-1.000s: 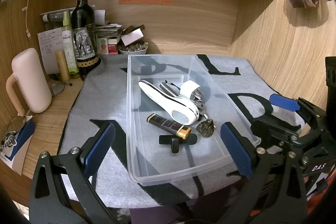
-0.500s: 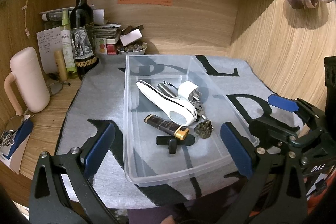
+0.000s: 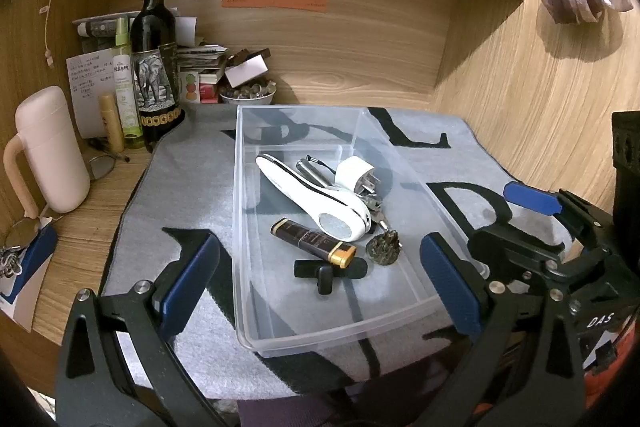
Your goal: Organize rigid objects
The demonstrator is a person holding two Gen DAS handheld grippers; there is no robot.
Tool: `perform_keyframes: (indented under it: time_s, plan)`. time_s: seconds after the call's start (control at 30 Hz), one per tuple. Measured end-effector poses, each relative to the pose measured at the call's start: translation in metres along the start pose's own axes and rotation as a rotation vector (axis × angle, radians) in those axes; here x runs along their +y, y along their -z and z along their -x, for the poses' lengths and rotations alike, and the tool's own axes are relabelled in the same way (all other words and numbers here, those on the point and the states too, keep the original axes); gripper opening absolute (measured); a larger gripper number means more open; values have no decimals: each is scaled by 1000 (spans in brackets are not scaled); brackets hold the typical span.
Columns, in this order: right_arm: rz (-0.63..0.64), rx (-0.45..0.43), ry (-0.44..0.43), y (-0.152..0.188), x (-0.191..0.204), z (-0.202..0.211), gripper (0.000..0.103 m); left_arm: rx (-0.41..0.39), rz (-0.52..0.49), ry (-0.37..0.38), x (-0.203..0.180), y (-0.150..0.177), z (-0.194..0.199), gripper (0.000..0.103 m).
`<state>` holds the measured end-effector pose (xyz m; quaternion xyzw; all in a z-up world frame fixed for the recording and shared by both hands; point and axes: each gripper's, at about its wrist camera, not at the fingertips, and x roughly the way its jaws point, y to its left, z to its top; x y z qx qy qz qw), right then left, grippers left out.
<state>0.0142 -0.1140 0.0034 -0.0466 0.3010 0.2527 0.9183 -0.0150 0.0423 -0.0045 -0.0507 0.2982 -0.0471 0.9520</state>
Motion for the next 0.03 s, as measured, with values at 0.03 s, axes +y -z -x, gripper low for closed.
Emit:
perform_keyframes:
  time_s: [0.03]
  plan:
    - [-1,0,-1,0,0,0,103,1,0,-1,0,0,0,102]
